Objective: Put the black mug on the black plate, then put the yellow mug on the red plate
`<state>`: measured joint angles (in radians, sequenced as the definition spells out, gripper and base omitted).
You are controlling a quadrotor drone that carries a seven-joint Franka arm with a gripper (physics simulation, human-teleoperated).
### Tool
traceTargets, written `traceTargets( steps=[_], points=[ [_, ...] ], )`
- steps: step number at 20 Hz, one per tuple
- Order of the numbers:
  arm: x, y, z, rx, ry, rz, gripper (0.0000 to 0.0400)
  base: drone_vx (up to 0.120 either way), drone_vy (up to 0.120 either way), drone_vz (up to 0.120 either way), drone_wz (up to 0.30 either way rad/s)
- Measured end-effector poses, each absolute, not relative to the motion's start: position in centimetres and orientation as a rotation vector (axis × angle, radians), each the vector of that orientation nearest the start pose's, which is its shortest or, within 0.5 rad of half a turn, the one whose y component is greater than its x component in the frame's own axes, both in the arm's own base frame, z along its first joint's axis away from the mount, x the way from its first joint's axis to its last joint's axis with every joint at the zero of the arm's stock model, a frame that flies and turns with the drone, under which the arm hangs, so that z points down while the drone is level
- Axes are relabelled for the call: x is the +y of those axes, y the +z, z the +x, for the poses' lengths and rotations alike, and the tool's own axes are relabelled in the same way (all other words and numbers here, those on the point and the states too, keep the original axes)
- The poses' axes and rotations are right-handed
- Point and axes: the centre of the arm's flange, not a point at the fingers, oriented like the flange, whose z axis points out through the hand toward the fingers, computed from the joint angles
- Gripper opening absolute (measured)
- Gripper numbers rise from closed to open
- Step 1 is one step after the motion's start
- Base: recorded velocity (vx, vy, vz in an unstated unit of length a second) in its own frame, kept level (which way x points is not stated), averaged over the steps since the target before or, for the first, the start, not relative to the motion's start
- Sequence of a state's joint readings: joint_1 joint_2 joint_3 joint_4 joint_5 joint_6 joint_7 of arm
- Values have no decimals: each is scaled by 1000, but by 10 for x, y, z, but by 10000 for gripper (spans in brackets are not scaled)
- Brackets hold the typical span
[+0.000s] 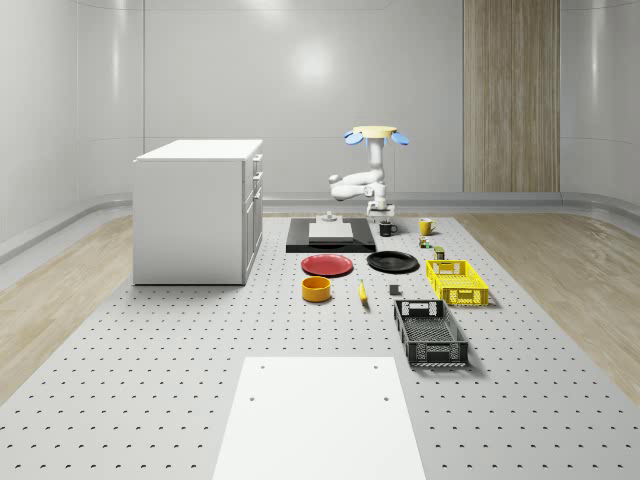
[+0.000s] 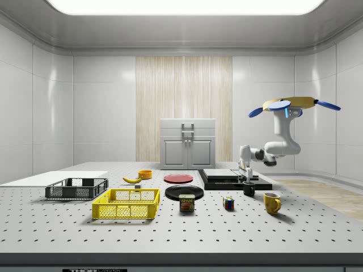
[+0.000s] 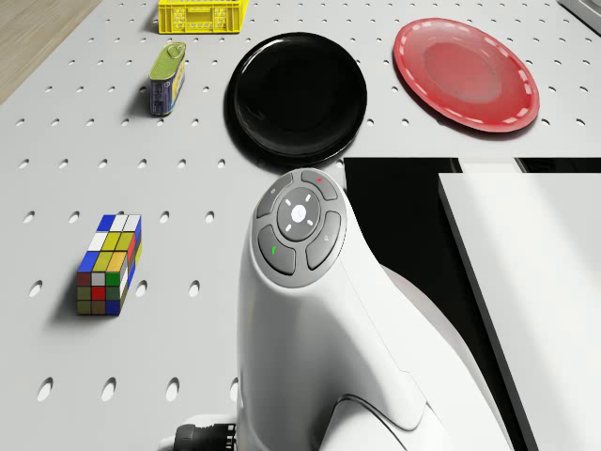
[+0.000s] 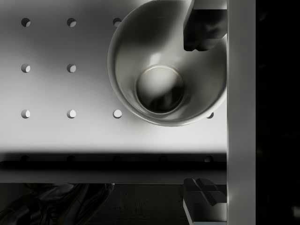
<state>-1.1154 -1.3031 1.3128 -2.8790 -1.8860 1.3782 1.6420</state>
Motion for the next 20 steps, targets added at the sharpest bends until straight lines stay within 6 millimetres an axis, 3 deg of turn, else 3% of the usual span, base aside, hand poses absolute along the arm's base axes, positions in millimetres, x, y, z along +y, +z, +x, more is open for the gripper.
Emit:
traceTargets(
  steps=[10,19,20],
  points=[
    [0,518,300,-2,785,1,400,0,0,0,0],
    [3,524,297,-2,785,1,400,0,0,0,0],
    [3,524,297,-2,785,1,377,0,0,0,0]
  ],
)
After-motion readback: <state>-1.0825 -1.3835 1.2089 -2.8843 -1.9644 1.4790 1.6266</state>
